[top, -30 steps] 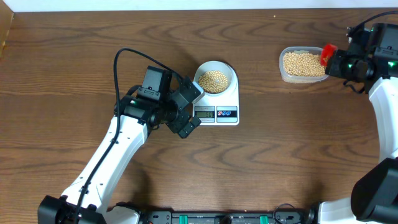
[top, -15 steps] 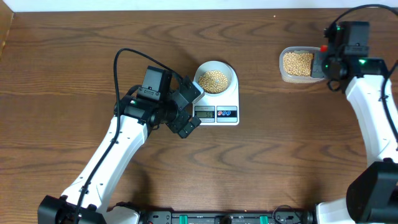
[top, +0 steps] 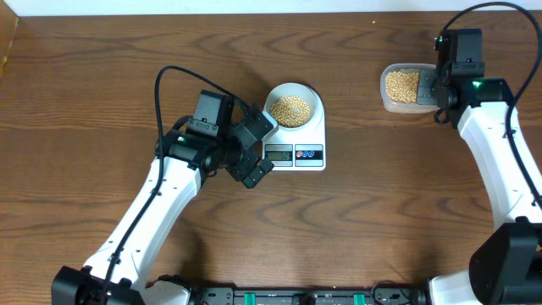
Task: Scoop item into bowl and weigh 50g on scale
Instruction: 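Lower the scoop into the soybean tub with the right gripper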
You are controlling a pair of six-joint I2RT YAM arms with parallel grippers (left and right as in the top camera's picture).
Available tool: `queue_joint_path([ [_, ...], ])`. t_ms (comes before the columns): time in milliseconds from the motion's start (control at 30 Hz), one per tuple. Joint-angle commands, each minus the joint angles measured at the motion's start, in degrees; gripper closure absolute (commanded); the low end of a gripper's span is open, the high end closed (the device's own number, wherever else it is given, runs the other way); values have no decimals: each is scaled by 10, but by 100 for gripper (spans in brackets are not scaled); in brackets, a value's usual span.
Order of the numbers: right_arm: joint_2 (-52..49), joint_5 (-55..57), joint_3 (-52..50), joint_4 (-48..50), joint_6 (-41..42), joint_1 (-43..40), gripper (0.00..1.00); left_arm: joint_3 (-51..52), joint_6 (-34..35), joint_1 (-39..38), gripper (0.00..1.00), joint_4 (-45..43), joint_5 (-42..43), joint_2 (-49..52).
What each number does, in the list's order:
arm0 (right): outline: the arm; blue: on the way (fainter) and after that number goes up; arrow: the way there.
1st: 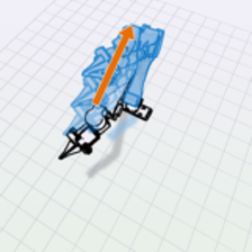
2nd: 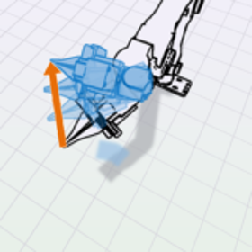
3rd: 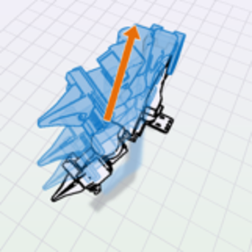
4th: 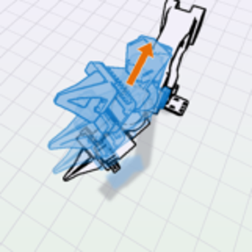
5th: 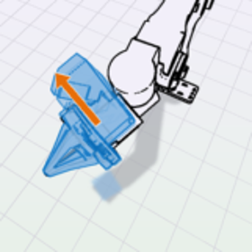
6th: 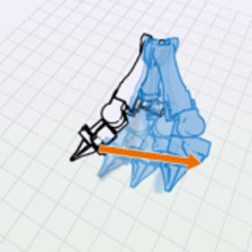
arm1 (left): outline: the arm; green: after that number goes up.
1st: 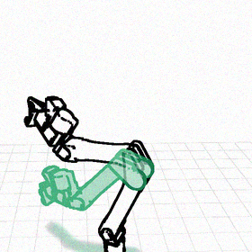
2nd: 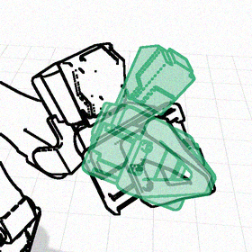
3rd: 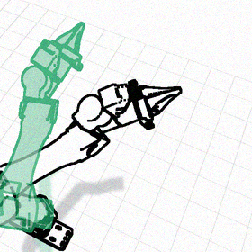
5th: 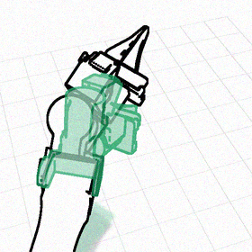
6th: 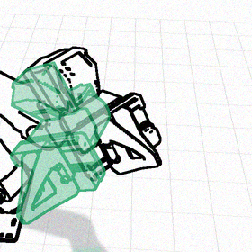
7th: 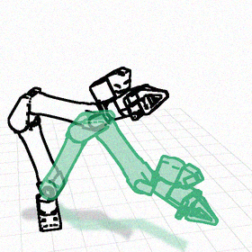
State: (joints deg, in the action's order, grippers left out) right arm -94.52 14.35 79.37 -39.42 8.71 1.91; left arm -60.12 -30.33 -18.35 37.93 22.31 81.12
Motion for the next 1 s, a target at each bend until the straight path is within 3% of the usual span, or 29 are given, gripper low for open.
queue_joint_path([
  [0, 7, -50, -3, 0, 136, -13, 99, -13, -10, -1, 2, 1, -1, -7],
  [300, 7, -72, -62, 54, 417, -26, 99, -13, -9, -1, 2, 1, -1, -7],
  [567, 7, -109, -125, 157, 447, -26, 98, -13, -10, -1, 2, 1, -1, -7],
  [767, 7, -120, -167, 218, 523, -26, 99, -13, -10, -1, 2, 1, -1, -7],
  [967, 6, -129, -214, 299, 523, -26, 96, -13, -9, -1, 2, 1, -1, -7],
])
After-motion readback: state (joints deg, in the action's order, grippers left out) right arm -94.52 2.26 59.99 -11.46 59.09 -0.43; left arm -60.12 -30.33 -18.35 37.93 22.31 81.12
